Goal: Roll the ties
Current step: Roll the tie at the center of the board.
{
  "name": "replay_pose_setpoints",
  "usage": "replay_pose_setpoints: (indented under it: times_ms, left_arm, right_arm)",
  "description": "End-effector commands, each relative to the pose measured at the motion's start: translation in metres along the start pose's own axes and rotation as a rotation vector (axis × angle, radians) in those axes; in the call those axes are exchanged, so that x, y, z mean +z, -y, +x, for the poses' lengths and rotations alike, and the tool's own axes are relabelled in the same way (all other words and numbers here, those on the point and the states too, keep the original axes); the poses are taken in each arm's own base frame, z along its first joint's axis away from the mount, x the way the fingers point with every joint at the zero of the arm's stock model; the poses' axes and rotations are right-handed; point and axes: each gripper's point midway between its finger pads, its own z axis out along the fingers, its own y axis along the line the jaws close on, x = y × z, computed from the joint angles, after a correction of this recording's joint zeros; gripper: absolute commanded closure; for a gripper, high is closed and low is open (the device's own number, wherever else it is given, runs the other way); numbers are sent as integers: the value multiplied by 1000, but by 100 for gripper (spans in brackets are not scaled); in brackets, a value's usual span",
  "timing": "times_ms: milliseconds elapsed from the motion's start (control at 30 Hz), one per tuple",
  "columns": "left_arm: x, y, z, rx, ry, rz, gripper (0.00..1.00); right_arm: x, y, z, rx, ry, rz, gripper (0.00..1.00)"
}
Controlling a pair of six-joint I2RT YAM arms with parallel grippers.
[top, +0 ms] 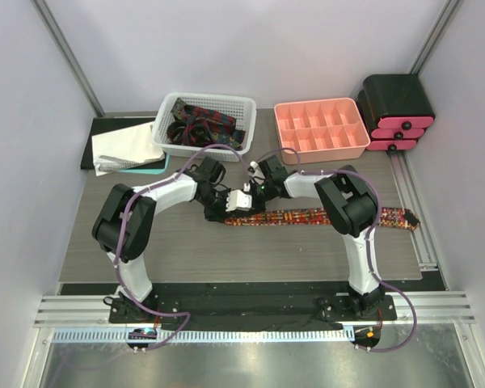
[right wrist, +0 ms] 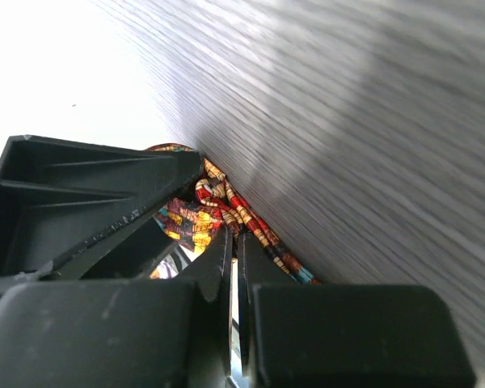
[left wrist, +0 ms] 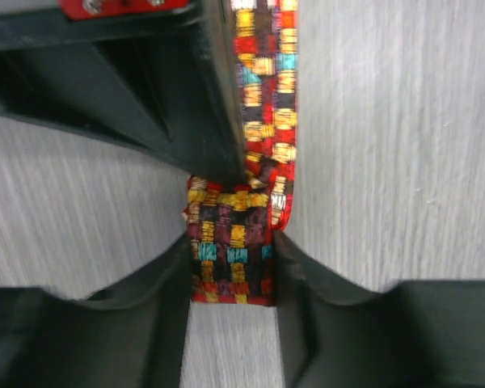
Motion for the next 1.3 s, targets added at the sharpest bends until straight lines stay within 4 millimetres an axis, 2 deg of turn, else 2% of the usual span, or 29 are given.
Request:
replay_pose_setpoints:
  times_ms: [0,133,167,267,300,333,433,600,733,1067,1133,1267]
  left_arm:
    - [-5,-21,21,11,-47,-87,65]
    - [-17,-22,35,1,-48,-66,76]
    - [-20,-18,36,16,-45,-52,80]
    - [-22,-9,39,70,-38,-29,83]
    - [-22,-6,38,81,-33,-22,82]
    - [-22,-4,37,85,-26,-17,69]
    - [-25,-4,33,59,-3,-13,47]
    - [-41,-15,33,-8,36,-18,39]
    - [-42,-17,26,1,78,-23,37]
    - [-39,-15,10,-21,133,13,48]
    - [-40,-15,8,-13,131,13,55]
    - [-43,-13,5,-10,129,22,65]
  right_arm:
    - [21,9,-11,-11,36,46,99]
    - [20,-4,-15,-11,37,22,99]
    - [19,-6,-14,-6,36,19,99]
    - [13,-15,-14,-9,42,5,99]
    - [12,-17,-14,-11,44,3,99]
    - [12,-18,-15,-15,48,4,99]
    - [14,-14,-14,-23,44,18,99]
    - [23,6,-10,-12,31,63,99]
    - [25,13,-9,-11,28,83,99]
    - [30,26,-8,-7,26,117,99]
    - [30,28,-8,-6,25,118,99]
    - [31,29,-8,-1,23,120,99]
